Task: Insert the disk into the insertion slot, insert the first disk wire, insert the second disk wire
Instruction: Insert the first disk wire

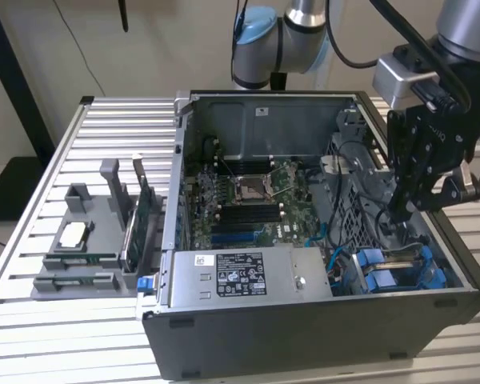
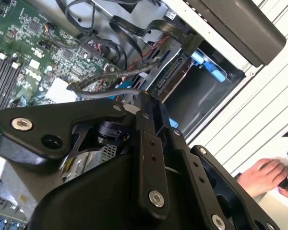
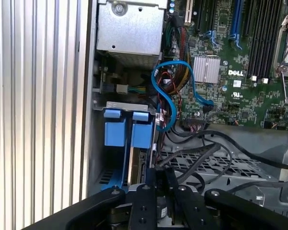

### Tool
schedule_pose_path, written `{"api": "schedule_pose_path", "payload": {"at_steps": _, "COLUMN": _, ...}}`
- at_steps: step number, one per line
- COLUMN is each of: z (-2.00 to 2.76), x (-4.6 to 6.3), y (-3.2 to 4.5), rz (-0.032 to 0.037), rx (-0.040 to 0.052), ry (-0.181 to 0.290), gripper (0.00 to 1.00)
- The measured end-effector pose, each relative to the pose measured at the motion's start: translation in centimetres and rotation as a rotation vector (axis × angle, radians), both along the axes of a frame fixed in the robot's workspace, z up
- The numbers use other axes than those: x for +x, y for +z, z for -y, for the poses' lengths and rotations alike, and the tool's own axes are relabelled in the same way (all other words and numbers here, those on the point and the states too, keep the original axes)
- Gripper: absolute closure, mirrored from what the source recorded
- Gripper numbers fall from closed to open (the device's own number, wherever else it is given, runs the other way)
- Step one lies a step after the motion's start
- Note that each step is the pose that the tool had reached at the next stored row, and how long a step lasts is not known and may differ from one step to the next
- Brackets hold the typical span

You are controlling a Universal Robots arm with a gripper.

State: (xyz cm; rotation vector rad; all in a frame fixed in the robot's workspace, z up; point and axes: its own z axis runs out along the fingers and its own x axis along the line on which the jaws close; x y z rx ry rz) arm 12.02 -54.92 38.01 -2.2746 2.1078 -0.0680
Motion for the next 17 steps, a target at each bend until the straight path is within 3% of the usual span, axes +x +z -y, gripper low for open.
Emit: {"api": "schedule_pose_path", "payload": {"at_steps": 17, "z": 0.09, "x": 0.08, "y": -0.44, "rz": -0.0033, "rx": -0.0002, "ry": 0.0, "gripper": 0.81}}
